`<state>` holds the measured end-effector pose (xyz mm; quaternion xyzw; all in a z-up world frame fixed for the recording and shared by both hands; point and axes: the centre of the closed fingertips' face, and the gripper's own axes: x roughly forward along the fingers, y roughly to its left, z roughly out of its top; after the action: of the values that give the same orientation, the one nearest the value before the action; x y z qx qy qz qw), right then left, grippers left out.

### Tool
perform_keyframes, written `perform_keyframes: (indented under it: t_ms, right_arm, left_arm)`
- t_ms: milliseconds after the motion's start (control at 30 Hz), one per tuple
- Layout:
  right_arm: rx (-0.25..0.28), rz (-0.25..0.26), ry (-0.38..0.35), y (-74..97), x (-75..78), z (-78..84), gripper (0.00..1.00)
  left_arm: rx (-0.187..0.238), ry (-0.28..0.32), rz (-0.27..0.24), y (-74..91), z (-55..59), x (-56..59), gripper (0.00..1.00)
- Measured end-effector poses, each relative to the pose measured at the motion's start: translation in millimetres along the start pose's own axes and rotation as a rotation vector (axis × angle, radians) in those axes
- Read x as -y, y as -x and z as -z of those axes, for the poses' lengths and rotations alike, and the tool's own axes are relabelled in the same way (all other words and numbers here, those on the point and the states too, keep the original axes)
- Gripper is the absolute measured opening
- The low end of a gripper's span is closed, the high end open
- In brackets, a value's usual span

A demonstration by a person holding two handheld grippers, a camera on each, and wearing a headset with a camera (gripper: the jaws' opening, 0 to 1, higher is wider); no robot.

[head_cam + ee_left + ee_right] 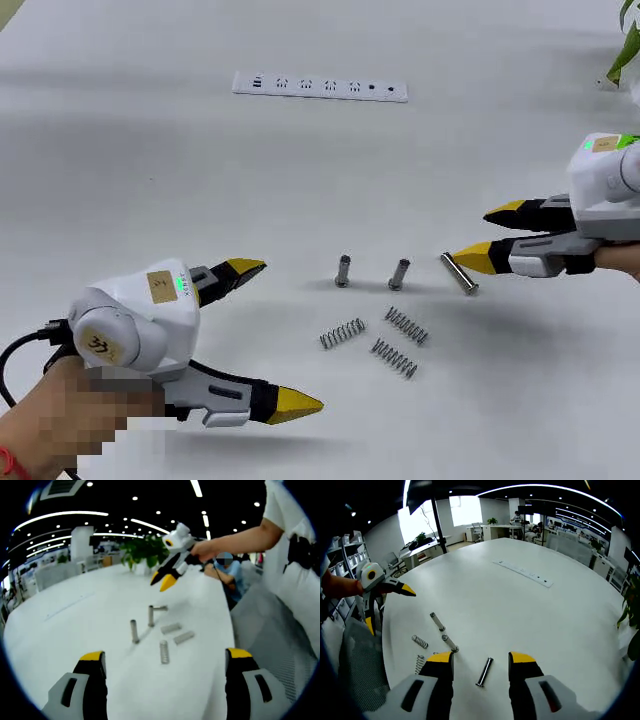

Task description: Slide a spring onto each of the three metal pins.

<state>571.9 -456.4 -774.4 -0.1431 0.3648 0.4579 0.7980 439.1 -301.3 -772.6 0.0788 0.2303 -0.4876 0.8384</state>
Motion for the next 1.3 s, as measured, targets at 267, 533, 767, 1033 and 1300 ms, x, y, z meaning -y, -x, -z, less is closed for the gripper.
perform_keyframes:
  t_ms: [267, 533, 767, 1033, 1300]
  right_arm:
    - [-0.093, 0.011, -0.044, -21.1, 5.2, 8.5, 0.31]
    - [-0.194, 0.017, -0.056, -41.4, 14.5, 27.9, 0.25]
    - [-0.257, 0.023, -0.098, -55.5, 25.0, 43.0, 0.21]
    - [-0.285, 0.019, -0.146, -55.2, 16.4, 45.7, 0.18]
    - [-0.300, 0.022, -0.152, -56.1, 9.9, 43.2, 0.15]
  left_arm:
    - [0.008, 0.006, 0.002, -1.2, -0.8, -1.6, 1.00]
    - [0.014, 0.017, 0.007, -2.3, 1.2, -4.4, 1.00]
    - [0.015, 0.027, 0.011, -3.8, 3.0, -5.7, 1.00]
    - [0.021, 0.033, 0.013, -4.4, 2.0, -7.6, 1.00]
    - [0.021, 0.037, 0.015, -4.2, 3.2, -7.9, 1.00]
